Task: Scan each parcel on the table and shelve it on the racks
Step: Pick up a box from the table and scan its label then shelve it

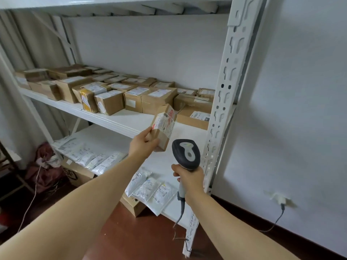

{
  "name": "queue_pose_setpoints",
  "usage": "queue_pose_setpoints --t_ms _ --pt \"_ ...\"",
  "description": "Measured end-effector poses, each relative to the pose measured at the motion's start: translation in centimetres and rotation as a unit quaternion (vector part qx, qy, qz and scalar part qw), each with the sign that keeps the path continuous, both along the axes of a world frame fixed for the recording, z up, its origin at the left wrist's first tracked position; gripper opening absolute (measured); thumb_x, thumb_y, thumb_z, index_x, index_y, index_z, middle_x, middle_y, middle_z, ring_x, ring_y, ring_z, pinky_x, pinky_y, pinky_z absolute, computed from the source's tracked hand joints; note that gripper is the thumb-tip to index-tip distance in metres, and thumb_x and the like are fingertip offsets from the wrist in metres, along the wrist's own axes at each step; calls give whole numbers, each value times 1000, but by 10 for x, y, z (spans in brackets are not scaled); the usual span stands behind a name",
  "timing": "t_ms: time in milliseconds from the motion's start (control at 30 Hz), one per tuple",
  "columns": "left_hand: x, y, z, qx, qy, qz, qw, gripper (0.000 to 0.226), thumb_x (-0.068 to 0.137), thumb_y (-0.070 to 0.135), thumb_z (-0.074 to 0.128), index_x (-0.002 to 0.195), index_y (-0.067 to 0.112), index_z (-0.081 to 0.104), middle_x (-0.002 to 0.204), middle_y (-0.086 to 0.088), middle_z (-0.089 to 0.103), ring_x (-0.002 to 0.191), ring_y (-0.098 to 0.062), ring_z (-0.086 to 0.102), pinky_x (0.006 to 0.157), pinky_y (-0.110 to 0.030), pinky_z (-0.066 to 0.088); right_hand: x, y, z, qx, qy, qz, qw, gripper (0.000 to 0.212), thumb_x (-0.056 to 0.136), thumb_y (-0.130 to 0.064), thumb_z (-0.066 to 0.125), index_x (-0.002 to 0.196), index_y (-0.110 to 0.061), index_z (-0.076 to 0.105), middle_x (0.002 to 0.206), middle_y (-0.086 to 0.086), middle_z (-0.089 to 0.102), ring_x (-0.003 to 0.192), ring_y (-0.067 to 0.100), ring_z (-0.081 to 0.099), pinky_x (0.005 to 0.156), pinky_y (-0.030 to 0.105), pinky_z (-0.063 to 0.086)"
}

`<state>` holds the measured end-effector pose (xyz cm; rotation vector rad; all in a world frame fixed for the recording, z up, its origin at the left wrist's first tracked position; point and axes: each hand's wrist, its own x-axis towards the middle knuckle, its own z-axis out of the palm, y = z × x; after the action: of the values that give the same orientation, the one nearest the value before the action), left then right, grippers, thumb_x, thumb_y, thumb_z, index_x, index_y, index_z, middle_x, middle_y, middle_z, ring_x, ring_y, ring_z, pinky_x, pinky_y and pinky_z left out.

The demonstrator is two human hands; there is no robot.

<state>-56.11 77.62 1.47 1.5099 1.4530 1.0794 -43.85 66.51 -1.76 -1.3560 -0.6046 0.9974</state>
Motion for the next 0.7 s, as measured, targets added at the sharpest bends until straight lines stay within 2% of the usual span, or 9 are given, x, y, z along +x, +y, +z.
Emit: queue_pose_setpoints --t_ms 67,133,333,467,533,633,700 --pt "11 25 5 44 61 6 997 58 89 27 63 144 30 44 132 -2 56 98 -15 56 73 -23 52 5 21 -1 1 -1 3 1000 14 73 6 71 78 -5 65 64 9 59 66 23 54 67 31 45" --pt "23 48 9 62 106 10 992 57 90 32 61 144 32 43 131 -6 55 98 -18 57 77 -29 53 10 38 -2 7 4 10 1000 20 73 6 72 73 -12 63 62 6 59 65 22 54 66 30 46" --pt "52 95 17 86 236 21 968 54 95 37 55 146 34 38 127 -9 48 90 -18 48 77 -25 40 21 72 -7 -9 5 9 1000 15 73 5 70 71 -9 63 61 7 58 62 18 52 57 22 45" --pt "60 124 14 96 253 -8 963 52 95 38 54 145 32 41 132 -9 47 108 -27 55 87 -30 46 21 86 -6 -13 1 6 1000 13 74 5 69 72 -7 63 60 7 55 59 15 49 49 15 42" --pt "61 137 16 95 264 -20 960 50 96 39 53 144 32 42 131 -11 46 106 -30 56 89 -34 48 17 93 -3 -14 4 -1 1000 12 75 5 68 74 -5 63 60 7 54 58 16 48 47 13 42" --pt "59 156 16 90 282 -44 954 47 96 42 51 142 31 46 130 -12 46 99 -30 58 79 -32 47 6 105 2 -14 17 -18 1000 12 76 7 68 81 -3 64 63 9 55 59 16 48 46 12 43" --pt "56 168 13 86 285 -61 953 46 96 43 52 139 28 48 129 -12 47 94 -28 59 78 -32 50 -1 112 6 -13 22 -28 999 13 77 8 68 82 -3 64 65 10 54 58 17 47 46 12 43"
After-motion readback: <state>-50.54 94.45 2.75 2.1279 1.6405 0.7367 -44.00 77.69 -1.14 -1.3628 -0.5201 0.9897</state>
